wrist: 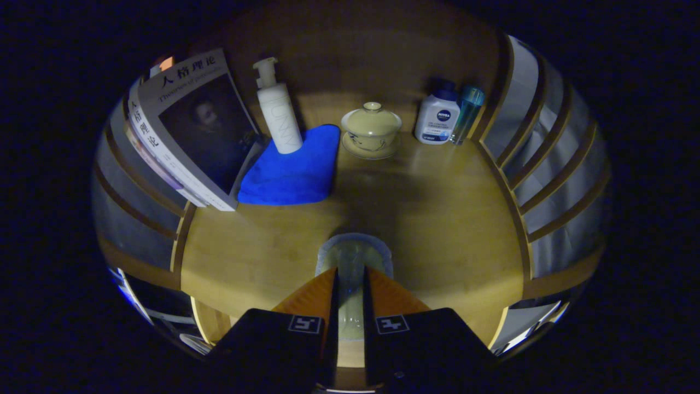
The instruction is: Pull open the drawer, take out the items inside it, and place them on the countertop above the cabinet.
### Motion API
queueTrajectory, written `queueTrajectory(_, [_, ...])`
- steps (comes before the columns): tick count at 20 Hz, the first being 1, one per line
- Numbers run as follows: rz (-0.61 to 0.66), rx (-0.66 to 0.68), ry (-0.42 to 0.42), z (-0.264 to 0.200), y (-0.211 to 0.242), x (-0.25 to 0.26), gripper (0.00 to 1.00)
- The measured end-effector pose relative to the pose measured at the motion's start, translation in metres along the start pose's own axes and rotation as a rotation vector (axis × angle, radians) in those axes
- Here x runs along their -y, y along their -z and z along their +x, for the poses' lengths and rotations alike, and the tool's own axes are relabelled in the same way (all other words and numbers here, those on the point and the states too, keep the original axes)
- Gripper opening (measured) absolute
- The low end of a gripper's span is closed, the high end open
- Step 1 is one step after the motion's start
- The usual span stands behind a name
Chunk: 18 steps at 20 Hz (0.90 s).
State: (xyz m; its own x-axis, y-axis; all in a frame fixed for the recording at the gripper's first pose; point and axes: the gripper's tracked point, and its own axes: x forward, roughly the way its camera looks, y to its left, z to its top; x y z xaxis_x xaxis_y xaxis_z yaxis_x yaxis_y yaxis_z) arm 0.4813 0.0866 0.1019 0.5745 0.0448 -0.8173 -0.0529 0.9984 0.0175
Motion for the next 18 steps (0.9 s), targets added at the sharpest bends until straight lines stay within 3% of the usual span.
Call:
queueTrajectory(2, [-0.010,0.010,-0.023,-0.001,0.001,-0.004,0.28])
queueTrajectory(6, [-0.007,0.023,0.000,-0.003,0.002,0.001,0.54])
queueTrajectory(18, [-0.051,0.114,-0.004,-0.044,0.019,-0.007,0.54])
